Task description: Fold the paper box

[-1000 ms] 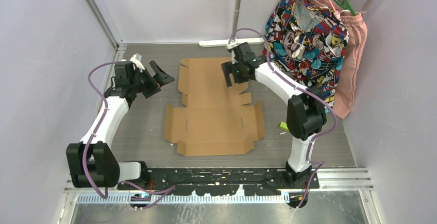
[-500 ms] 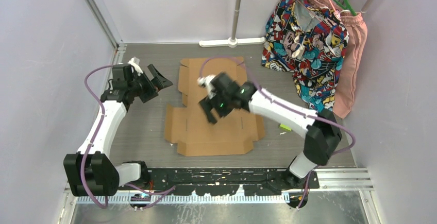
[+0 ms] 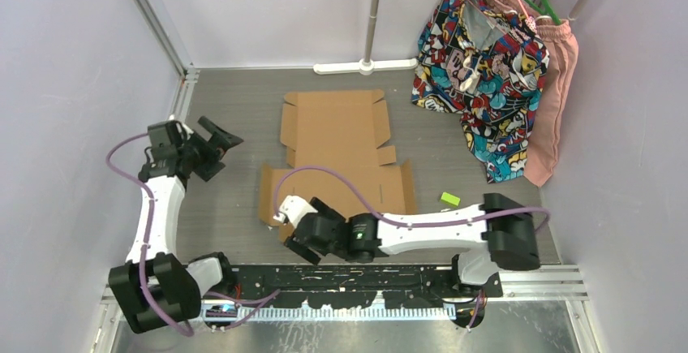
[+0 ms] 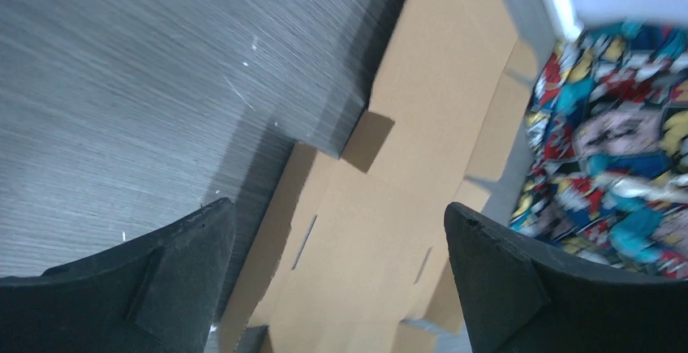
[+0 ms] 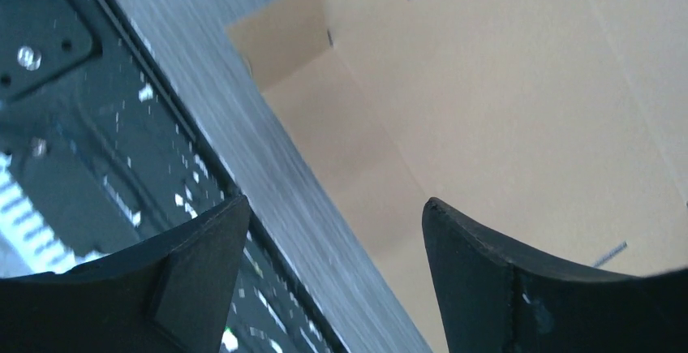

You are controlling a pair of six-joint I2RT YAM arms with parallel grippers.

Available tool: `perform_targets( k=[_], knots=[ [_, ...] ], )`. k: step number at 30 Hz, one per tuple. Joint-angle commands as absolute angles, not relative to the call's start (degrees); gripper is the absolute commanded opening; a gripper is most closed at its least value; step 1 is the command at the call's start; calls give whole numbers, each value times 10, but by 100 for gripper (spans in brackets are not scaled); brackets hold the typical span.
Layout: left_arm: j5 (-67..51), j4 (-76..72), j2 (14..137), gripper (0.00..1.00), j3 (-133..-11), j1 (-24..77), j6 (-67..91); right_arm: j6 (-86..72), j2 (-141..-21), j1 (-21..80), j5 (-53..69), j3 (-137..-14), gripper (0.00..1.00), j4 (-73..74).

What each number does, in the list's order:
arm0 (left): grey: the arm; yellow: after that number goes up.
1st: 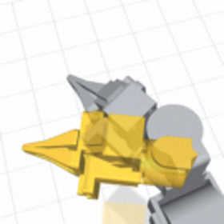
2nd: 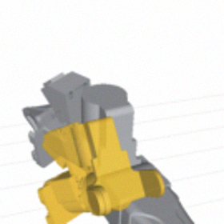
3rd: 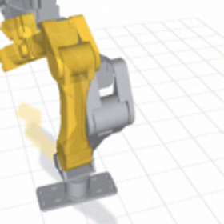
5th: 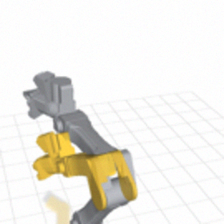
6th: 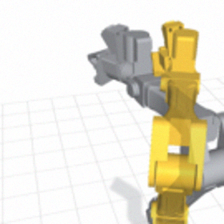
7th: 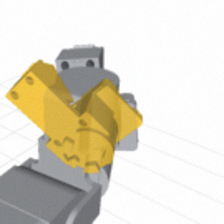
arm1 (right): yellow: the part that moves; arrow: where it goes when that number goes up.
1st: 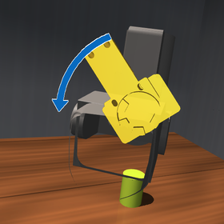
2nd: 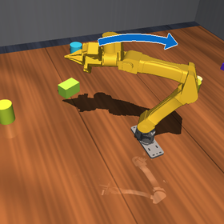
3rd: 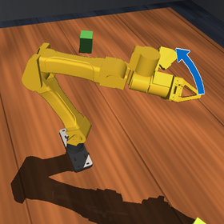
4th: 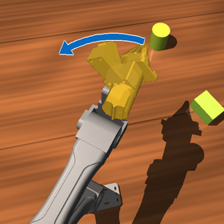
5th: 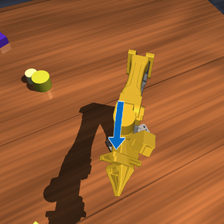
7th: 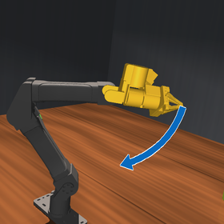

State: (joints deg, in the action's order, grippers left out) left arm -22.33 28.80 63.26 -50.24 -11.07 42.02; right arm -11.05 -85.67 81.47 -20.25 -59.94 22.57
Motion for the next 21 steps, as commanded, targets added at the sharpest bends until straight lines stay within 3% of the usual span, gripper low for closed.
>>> perform_targets(
  k=[1,12,21],
  knots=[
    [-317,228,627,100,-467,-206,478,-130,-929,841,-319,-647,82,102],
    [-335,236,616,100,-451,-238,472,-131,-1038,858,-282,-769,80,106],
    [-349,250,609,100,-455,-259,461,-167,-1096,866,-265,-797,74,140]
  ],
)
